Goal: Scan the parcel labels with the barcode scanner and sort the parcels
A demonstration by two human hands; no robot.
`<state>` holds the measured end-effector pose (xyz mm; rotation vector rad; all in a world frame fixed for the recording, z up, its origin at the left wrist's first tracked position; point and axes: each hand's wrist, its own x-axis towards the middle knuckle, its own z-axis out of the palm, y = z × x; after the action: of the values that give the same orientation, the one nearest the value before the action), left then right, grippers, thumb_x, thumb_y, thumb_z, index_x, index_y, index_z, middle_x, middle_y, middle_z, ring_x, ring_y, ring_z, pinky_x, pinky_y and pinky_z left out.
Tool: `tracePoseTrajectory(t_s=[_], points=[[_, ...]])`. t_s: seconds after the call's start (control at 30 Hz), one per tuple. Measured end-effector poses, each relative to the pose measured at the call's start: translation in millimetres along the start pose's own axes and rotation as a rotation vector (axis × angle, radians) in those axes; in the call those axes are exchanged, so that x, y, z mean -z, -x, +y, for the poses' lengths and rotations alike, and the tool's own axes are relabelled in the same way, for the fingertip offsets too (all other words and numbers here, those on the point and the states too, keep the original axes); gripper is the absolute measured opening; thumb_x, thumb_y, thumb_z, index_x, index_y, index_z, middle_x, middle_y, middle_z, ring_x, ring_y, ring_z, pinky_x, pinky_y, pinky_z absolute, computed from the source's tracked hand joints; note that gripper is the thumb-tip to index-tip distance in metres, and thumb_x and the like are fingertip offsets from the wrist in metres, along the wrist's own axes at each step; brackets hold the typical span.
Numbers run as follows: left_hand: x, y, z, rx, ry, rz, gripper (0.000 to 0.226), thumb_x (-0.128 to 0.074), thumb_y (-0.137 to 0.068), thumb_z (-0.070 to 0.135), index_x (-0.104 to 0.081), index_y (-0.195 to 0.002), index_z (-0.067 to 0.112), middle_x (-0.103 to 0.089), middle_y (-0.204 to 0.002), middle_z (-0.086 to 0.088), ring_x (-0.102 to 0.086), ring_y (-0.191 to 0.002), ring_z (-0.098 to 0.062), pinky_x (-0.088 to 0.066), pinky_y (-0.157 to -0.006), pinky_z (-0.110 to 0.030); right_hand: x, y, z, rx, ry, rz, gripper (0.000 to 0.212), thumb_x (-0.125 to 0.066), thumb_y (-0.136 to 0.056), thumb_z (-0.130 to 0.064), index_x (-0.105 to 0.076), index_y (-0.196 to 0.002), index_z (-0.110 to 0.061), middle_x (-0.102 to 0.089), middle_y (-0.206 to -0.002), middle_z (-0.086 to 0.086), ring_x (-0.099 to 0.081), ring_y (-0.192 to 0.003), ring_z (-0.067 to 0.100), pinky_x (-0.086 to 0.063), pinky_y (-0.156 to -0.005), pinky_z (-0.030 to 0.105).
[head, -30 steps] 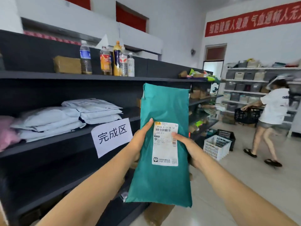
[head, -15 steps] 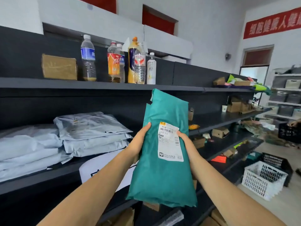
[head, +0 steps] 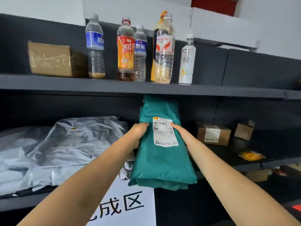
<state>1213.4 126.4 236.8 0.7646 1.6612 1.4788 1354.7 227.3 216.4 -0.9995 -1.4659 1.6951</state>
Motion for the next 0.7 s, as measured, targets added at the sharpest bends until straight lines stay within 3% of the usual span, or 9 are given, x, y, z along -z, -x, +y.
tracePoseTrajectory(t_s=[0.17,0.27,0.3,0.37,0.43,0.47,0.57,0.63,0.7], points=[[4,-44,8,-0.050,-0.087,0.161,0.036,-0.042,-0.098,0.016,-0.051,-0.126,-0.003,-0.060,-0.121,-0.017,-0.055,-0.090,-0.026,-0.043,-0.075,-0.032,-17,-50,-5,-0.087,0.096,-0.081,0.040,-0.052,-0.091,-0.054,-0.068,-0.095,-0.017,-0.069,-0.083,0.007,-0.064,-0.071,0.023,-0.049,-0.058,0.026],[10,-65,2,-0.058,-0.193,0.258,0.043,-0.043,-0.098,0.023,-0.046,-0.134,-0.002,-0.055,-0.132,-0.018,-0.056,-0.105,-0.029,-0.043,-0.083,-0.032,-28,-79,3,-0.085,0.144,-0.076,0.060,-0.055,-0.085,-0.062,-0.066,-0.120,-0.015,-0.069,-0.115,0.011,-0.066,-0.102,0.027,-0.051,-0.092,0.035],[12,-70,-3,-0.050,-0.300,0.289,0.050,-0.046,-0.097,0.026,-0.039,-0.139,-0.002,-0.049,-0.138,-0.019,-0.053,-0.116,-0.031,-0.043,-0.090,-0.033,-34,-84,8,-0.080,0.199,-0.067,0.062,-0.056,-0.087,-0.058,-0.060,-0.128,-0.013,-0.062,-0.130,0.011,-0.060,-0.116,0.028,-0.045,-0.101,0.034],[10,-76,-20,-0.001,-0.548,0.305,0.070,-0.047,-0.097,0.027,-0.010,-0.148,-0.005,-0.032,-0.149,-0.025,-0.037,-0.135,-0.034,-0.031,-0.107,-0.036,-44,-88,23,-0.090,0.398,-0.071,0.060,-0.054,-0.093,-0.048,-0.050,-0.138,-0.008,-0.050,-0.142,0.013,-0.050,-0.129,0.026,-0.039,-0.103,0.032],[0,-74,-36,0.025,-0.772,0.291,0.080,-0.039,-0.100,0.028,0.018,-0.143,-0.009,-0.016,-0.152,-0.032,-0.028,-0.139,-0.037,-0.024,-0.113,-0.039,-51,-87,38,-0.084,0.600,-0.106,0.055,-0.049,-0.097,-0.039,-0.046,-0.140,-0.005,-0.046,-0.146,0.014,-0.047,-0.132,0.026,-0.039,-0.101,0.028],[-3,-71,-39,0.011,-0.821,0.287,0.078,-0.034,-0.102,0.028,0.022,-0.141,-0.010,-0.014,-0.151,-0.033,-0.028,-0.138,-0.039,-0.025,-0.113,-0.039,-52,-87,41,-0.060,0.646,-0.115,0.052,-0.047,-0.099,-0.037,-0.045,-0.141,-0.005,-0.044,-0.148,0.015,-0.046,-0.133,0.027,-0.038,-0.099,0.026],[2,-74,-35,0.040,-0.801,0.206,0.080,-0.035,-0.100,0.033,0.015,-0.143,-0.011,-0.015,-0.152,-0.032,-0.027,-0.139,-0.038,-0.027,-0.112,-0.037,-46,-82,35,-0.048,0.627,-0.088,0.051,-0.045,-0.100,-0.037,-0.047,-0.140,-0.006,-0.051,-0.142,0.014,-0.052,-0.126,0.026,-0.042,-0.084,0.024],[9,-79,-29,-0.007,-0.801,0.190,0.081,-0.043,-0.091,0.040,-0.010,-0.147,-0.008,-0.029,-0.150,-0.026,-0.034,-0.137,-0.036,-0.033,-0.111,-0.039,-45,-77,27,-0.020,0.540,-0.043,0.051,-0.048,-0.099,-0.036,-0.046,-0.138,-0.003,-0.058,-0.128,0.012,-0.058,-0.112,0.025,-0.046,-0.074,0.024],[14,-71,-22,-0.123,-0.774,0.242,0.063,-0.046,-0.090,0.033,-0.034,-0.139,-0.006,-0.044,-0.140,-0.024,-0.040,-0.131,-0.038,-0.039,-0.105,-0.039,-48,-72,21,0.068,0.584,0.002,0.053,-0.049,-0.097,-0.035,-0.040,-0.139,-0.006,-0.053,-0.135,0.011,-0.056,-0.118,0.028,-0.048,-0.088,0.029]])
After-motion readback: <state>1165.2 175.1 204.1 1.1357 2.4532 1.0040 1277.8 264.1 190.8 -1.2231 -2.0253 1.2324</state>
